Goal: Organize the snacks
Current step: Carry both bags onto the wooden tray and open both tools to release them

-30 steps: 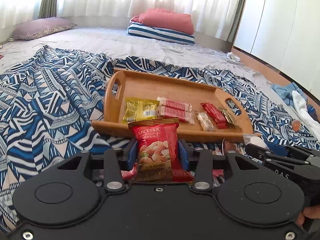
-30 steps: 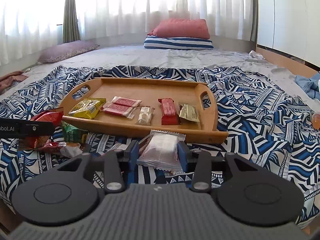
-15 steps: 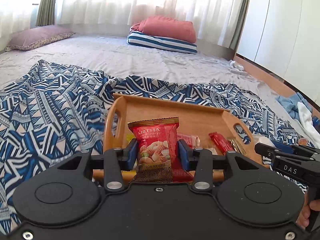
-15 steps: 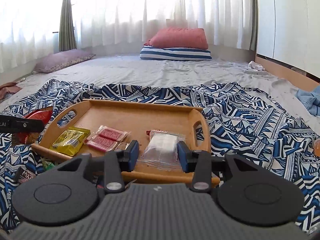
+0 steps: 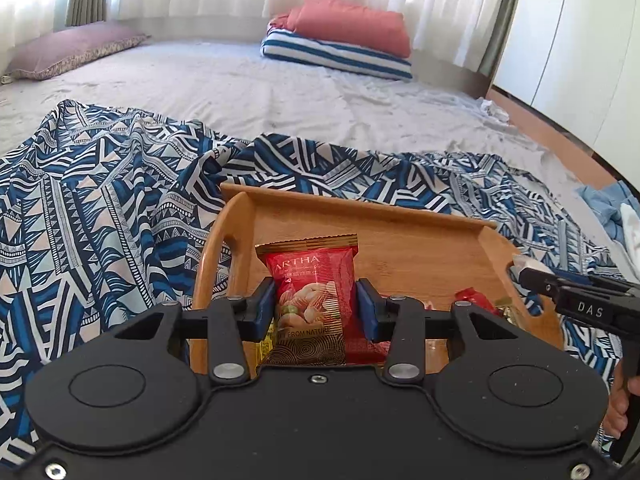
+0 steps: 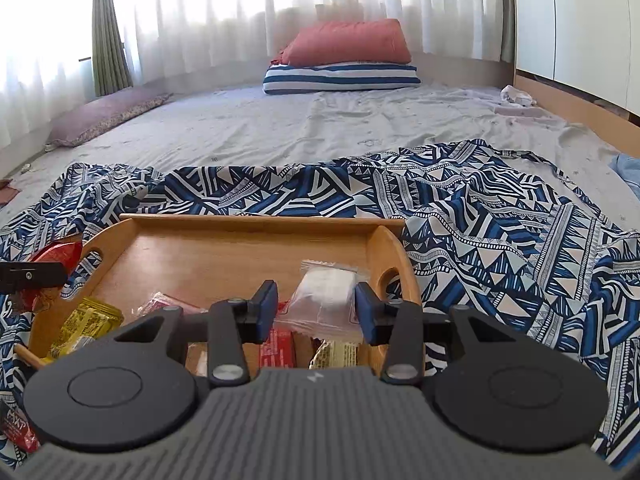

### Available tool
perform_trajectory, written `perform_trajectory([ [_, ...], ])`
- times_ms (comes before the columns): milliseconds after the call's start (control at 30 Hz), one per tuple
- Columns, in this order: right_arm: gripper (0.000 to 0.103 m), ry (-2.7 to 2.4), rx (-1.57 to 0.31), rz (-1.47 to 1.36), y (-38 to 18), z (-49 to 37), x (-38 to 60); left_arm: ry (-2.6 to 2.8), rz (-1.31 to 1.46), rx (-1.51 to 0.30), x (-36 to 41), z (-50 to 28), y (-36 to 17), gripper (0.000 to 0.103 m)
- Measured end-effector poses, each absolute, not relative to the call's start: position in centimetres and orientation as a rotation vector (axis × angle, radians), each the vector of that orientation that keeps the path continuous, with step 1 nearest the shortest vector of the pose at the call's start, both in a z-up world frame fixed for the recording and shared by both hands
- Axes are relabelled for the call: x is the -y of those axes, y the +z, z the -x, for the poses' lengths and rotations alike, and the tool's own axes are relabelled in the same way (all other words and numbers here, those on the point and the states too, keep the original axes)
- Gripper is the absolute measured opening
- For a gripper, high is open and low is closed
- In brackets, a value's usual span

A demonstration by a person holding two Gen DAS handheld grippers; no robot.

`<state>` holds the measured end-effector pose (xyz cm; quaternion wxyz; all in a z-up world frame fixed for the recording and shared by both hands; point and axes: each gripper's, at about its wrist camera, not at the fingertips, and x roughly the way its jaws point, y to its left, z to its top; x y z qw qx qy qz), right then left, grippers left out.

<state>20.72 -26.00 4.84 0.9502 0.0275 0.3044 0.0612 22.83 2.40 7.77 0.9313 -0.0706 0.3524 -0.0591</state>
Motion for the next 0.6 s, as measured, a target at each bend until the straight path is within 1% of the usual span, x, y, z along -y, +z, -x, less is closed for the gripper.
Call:
perform_trajectory([
  [267,0.047,0.136,-0.673,-0.034,3.4,-23.8,25.5,-0.105,0.155,-0.777,-2.3,-25.8,5.8,0.040],
  [600,0.047,0.142,-0.719,-0.005,2.0,-25.2,25.0,-0.088,0.147,-0.808,-2.3,-26.8,4.5,0.040],
])
